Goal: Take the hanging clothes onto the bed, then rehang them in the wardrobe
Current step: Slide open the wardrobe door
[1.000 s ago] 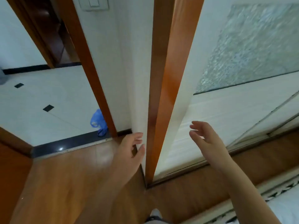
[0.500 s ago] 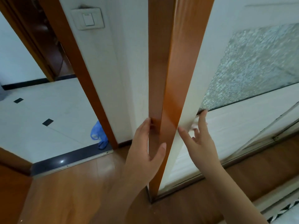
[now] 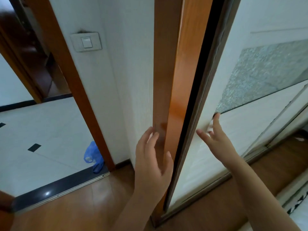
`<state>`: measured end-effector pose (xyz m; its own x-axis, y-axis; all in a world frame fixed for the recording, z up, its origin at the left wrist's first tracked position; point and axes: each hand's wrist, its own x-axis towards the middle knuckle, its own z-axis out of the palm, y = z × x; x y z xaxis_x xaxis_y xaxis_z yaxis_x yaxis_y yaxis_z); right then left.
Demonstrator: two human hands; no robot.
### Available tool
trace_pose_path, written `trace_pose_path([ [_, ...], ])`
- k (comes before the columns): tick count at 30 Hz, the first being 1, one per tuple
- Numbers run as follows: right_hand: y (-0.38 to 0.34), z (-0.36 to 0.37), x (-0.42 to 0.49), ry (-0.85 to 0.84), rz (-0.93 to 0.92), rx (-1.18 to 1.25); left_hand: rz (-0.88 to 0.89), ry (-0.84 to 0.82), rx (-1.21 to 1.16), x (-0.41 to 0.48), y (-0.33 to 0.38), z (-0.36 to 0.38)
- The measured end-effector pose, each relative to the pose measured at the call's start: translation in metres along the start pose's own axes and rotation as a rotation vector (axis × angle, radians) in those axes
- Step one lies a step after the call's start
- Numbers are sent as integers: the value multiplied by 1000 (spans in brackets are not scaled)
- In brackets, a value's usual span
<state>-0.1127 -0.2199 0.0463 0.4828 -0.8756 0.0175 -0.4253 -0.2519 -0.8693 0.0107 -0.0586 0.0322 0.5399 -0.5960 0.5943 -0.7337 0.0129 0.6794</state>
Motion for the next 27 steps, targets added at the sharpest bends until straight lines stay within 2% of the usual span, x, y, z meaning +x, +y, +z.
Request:
trace_pose_path([
  [3,-1,-27,3,-51,20,-92,339,162,34,-4,14,7],
  [5,-8,-47,6,42,-3,-180,461,123,-2,-3,29,15],
  [7,-28,-66,10,181,-81,-189,508,42,-32,2,43,27],
  [9,-55,-81,16,283,-199,-133,488,-13,-50,16,53,43],
  [12,-100,-96,30,447,-345,-134,366,-30,-55,53,66,65],
  [15,-137,-102,47,672,-393,-222,262,-47,-187,91,74,88],
  [18,-156,-101,63,843,-390,-281,215,-23,-222,115,79,114],
  [21,-154,-97,74,919,-410,-330,141,-54,-290,125,83,144],
  [24,-146,-105,80,927,-486,-374,59,-4,-369,127,86,170],
  [27,-139,-117,89,922,-524,-394,68,44,-363,130,89,190],
])
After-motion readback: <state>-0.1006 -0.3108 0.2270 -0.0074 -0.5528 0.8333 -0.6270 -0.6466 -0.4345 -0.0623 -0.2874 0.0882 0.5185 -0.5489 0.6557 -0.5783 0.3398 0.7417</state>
